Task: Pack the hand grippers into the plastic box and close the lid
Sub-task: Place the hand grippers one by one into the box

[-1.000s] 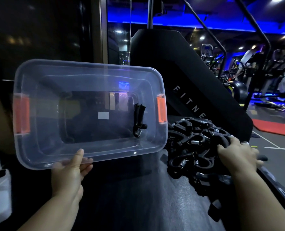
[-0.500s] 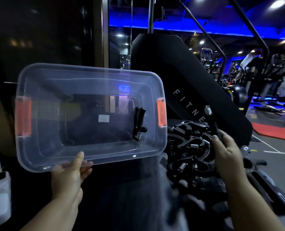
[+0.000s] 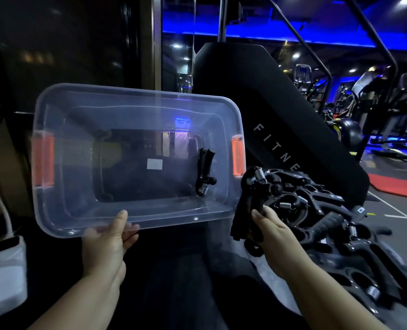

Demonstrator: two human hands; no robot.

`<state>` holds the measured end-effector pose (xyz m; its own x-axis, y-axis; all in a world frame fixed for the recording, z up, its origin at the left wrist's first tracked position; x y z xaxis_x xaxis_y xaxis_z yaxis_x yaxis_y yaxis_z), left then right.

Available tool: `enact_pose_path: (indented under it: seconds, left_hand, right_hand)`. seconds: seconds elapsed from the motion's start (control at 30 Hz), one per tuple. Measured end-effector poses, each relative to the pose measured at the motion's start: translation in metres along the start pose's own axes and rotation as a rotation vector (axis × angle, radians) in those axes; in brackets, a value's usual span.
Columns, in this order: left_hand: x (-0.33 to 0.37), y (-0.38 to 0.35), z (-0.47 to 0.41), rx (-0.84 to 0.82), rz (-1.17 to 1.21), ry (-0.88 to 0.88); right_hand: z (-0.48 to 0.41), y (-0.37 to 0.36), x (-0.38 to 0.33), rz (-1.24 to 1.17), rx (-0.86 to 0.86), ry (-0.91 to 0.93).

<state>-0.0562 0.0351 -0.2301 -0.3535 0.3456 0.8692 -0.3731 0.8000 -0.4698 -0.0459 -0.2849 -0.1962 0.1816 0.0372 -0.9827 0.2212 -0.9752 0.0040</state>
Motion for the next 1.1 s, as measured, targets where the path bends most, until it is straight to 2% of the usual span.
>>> enact_pose_path:
  seconds: [0.3,0.63,0.87,1.03,1.1]
  left_hand:
    - [0.004,-0.003,0.005,0.002,-0.013,-0.004]
    - [0.003,-0.002,0.005,0.007,-0.012,0.007]
    - [0.001,-0.001,0.004,0.015,-0.008,0.020]
    - [0.001,-0.001,0.004,0.025,-0.005,0.025]
    - [0.002,-0.002,0.004,0.022,0.009,0.024]
  right_hand:
    - [0.003,-0.006,-0.001,0.250,0.051,-0.018]
    - [0.010,-0.004,-0.018,0.482,0.205,0.173]
    - [0.016,-0.009,-0.029,0.424,0.142,0.258]
    - [0.016,-0.009,-0.033,0.455,0.074,0.278]
    - [0.016,-0.011,-0.040,0.553,0.040,0.289]
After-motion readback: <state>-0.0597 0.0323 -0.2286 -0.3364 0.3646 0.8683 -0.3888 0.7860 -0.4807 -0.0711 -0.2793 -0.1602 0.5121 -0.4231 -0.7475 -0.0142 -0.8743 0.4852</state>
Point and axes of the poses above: each hand's wrist, its own z-axis away from the middle knuckle, its own y-axis out of the back of the hand, x = y × z, the point moved 6 cm from there along -z, towards the middle knuckle, and after that the axes turned 11 degrees about -x, right-handed, at the moved point
